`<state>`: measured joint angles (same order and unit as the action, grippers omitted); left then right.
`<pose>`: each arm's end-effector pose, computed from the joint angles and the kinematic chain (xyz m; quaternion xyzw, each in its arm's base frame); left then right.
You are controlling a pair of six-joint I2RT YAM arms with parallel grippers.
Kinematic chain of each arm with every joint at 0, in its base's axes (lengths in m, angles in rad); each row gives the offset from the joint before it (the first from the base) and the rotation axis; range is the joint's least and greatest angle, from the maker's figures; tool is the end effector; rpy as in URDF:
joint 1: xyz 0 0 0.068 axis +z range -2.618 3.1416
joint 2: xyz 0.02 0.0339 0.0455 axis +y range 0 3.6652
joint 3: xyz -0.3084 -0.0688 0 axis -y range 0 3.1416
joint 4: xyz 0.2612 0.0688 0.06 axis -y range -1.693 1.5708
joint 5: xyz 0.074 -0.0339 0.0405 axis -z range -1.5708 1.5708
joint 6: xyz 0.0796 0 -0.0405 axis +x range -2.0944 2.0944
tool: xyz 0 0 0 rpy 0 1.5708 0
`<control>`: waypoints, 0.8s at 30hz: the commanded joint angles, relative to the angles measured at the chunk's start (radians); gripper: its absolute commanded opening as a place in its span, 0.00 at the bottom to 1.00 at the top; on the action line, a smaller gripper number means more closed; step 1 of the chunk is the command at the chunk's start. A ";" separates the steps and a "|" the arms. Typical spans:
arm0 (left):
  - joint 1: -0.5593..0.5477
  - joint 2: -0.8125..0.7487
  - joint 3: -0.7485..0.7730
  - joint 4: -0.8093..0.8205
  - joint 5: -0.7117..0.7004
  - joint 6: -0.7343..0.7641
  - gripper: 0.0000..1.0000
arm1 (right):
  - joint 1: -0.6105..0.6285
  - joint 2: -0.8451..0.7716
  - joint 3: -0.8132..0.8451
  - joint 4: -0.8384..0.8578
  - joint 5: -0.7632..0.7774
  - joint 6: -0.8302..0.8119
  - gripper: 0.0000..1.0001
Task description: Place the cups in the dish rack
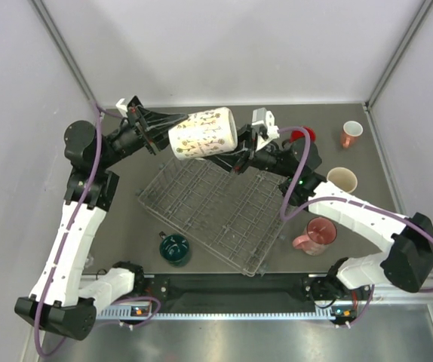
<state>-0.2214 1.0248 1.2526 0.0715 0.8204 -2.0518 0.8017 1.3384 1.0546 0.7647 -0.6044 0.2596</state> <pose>0.2051 -0.1058 0.5323 -0.2360 0.5863 -0.7690 0.0956 0.2041 0.2759 0.4626 -0.3777 0.4087 0.5462 0.6260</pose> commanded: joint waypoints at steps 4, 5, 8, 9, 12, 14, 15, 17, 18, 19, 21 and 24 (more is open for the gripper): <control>-0.010 -0.035 -0.021 0.108 -0.030 -0.674 0.00 | 0.025 -0.005 0.082 0.033 -0.046 0.109 0.00; -0.010 -0.037 -0.024 0.106 -0.029 -0.673 0.01 | 0.025 -0.007 0.091 0.013 -0.047 0.113 0.00; -0.010 -0.045 -0.051 0.106 -0.029 -0.670 0.25 | 0.024 -0.015 0.094 -0.004 -0.048 0.147 0.00; -0.010 -0.049 -0.071 0.103 -0.035 -0.668 0.30 | 0.025 -0.019 0.094 -0.007 -0.032 0.155 0.00; -0.010 -0.078 -0.128 0.083 -0.081 -0.653 0.50 | 0.024 -0.041 0.093 -0.031 0.014 0.179 0.00; -0.010 -0.103 -0.153 0.047 -0.105 -0.615 0.56 | 0.024 -0.056 0.073 -0.035 0.046 0.182 0.00; -0.010 -0.109 -0.175 0.031 -0.106 -0.602 0.57 | 0.024 -0.073 0.062 -0.033 0.076 0.182 0.00; -0.010 -0.138 -0.186 -0.059 -0.107 -0.549 0.61 | 0.024 -0.090 0.030 -0.021 0.100 0.179 0.00; -0.010 -0.149 -0.194 -0.100 -0.113 -0.532 0.63 | 0.024 -0.109 0.022 -0.042 0.123 0.172 0.00; -0.010 -0.175 -0.200 -0.131 -0.128 -0.518 0.64 | 0.024 -0.119 0.018 -0.062 0.138 0.158 0.00; -0.010 -0.201 -0.240 -0.167 -0.155 -0.484 0.75 | 0.021 -0.146 0.007 -0.144 0.178 0.104 0.00; -0.009 -0.262 -0.289 -0.229 -0.167 -0.409 0.82 | 0.004 -0.189 -0.037 -0.234 0.247 0.034 0.00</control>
<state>-0.2279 0.8158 0.9913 -0.0784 0.6632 -2.0029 0.8101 1.2373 1.0111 0.4805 -0.4839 0.3782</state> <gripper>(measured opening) 0.812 0.234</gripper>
